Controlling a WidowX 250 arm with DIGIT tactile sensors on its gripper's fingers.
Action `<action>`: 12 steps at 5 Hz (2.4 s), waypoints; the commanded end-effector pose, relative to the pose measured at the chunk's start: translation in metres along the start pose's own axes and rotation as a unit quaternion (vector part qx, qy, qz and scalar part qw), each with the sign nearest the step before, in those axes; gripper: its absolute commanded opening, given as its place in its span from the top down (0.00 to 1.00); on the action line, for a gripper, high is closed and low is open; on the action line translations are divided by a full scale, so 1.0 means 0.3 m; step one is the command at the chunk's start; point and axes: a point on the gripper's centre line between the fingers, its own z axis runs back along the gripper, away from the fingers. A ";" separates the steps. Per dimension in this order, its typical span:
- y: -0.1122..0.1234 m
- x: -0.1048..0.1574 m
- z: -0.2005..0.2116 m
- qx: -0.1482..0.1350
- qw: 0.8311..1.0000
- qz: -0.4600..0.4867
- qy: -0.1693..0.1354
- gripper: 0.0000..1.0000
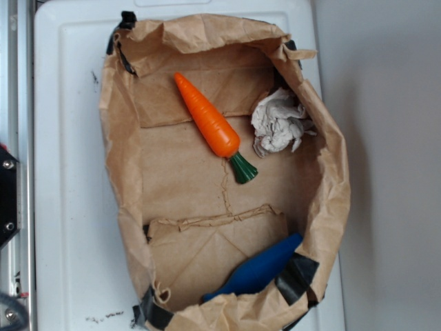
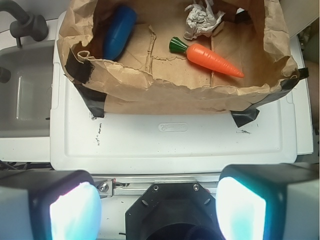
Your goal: Grab the carrot.
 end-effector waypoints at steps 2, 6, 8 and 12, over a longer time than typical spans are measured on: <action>0.072 0.165 -0.100 -0.003 1.000 -0.010 -0.017 0.00; 0.200 0.342 -0.303 -0.011 0.988 -0.151 -0.032 0.00; 0.200 0.342 -0.303 -0.011 0.988 -0.151 -0.032 0.00; 0.285 0.385 -0.540 -0.002 0.987 -0.153 -0.049 0.00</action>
